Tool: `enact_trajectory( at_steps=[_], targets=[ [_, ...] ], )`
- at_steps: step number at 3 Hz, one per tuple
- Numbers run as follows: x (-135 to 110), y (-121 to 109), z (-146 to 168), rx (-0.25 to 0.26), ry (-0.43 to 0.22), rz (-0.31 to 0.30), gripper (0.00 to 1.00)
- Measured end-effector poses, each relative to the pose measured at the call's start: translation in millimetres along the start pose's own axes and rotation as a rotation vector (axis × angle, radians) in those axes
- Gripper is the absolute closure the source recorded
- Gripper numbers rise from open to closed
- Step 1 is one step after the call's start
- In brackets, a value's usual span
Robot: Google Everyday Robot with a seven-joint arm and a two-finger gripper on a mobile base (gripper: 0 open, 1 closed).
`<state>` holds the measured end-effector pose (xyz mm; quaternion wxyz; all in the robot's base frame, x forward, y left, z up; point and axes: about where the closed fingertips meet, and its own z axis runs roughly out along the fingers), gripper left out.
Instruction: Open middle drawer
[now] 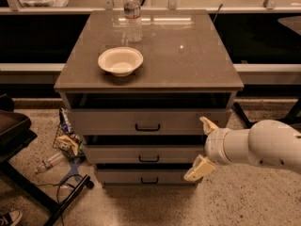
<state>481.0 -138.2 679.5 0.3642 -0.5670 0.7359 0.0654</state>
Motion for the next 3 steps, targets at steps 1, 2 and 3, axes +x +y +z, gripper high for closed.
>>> enact_trajectory(
  at_steps=[1,2,3],
  targets=[
    [7.6,5.7,23.0,-0.032,-0.011,0.015,0.0],
    [30.2,15.3,59.9,-0.069,-0.002,0.044,0.0],
    [48.4,20.5,86.7,-0.086,0.005,0.06,0.0]
  ],
)
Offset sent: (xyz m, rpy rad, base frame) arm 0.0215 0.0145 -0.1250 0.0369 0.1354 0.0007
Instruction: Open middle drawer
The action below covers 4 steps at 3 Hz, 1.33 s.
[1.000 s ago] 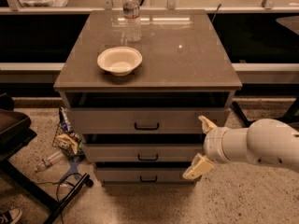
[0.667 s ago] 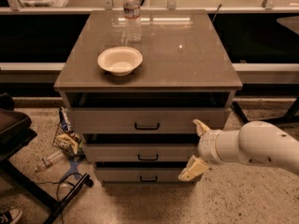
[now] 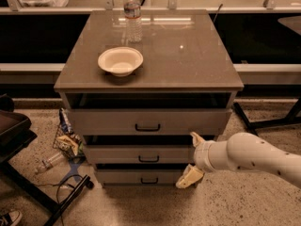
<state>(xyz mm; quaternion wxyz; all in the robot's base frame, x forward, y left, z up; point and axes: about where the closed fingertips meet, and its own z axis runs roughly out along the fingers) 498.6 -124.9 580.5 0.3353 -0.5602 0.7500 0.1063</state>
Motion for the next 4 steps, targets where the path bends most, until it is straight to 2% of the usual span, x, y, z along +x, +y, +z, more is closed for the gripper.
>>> enact_trajectory(
  at_steps=[2,4],
  targets=[
    [29.0,1.3,52.7,-0.025,0.007,0.025,0.0],
    [42.8,1.5,107.8,-0.057,0.049,0.033,0.0]
  ],
)
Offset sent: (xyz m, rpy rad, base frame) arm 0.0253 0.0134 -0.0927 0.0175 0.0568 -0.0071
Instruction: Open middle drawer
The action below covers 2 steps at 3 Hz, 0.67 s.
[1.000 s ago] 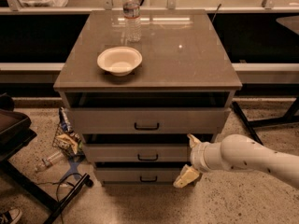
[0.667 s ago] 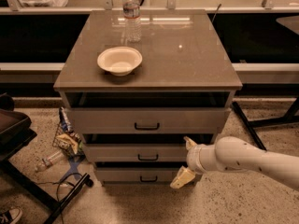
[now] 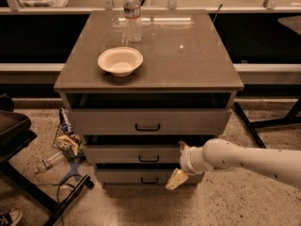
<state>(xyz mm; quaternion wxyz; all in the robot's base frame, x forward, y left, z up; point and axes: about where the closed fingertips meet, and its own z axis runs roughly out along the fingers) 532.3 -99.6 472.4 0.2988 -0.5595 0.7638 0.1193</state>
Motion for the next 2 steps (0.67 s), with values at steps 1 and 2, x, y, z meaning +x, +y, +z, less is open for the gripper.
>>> enact_trajectory(
  at_steps=[1,2],
  targets=[
    [-3.4,-7.9,24.2,-0.007,0.029,-0.001,0.0],
    [-7.6,-24.5,35.8,-0.004,0.066,-0.01,0.0]
  ],
)
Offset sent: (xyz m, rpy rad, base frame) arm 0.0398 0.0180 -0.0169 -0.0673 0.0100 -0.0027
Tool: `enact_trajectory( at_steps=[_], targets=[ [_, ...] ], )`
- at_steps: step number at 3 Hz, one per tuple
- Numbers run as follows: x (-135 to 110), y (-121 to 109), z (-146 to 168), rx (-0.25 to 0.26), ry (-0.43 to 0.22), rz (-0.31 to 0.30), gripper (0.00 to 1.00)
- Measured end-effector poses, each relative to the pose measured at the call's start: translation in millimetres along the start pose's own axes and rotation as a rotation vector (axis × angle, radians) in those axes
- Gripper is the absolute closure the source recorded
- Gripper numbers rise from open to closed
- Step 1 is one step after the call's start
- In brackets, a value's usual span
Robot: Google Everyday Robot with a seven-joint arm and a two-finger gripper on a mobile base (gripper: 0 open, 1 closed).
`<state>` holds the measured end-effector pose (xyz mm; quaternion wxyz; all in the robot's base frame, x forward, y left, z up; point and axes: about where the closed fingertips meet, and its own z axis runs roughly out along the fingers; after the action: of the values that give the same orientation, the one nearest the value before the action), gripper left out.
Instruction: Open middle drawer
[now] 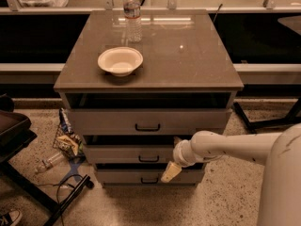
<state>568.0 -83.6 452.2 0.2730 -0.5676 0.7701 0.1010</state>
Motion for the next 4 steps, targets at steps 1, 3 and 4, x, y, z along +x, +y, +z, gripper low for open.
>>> enact_trajectory(
  at_steps=[1,3,4],
  targets=[
    [-1.3,-3.8,1.9,0.0,0.004,-0.01,0.0],
    [10.0,-25.3,15.4,0.0,0.046,-0.002,0.0],
    [27.2,-26.2,20.1,-0.002,0.046,0.028,0.0]
  ],
)
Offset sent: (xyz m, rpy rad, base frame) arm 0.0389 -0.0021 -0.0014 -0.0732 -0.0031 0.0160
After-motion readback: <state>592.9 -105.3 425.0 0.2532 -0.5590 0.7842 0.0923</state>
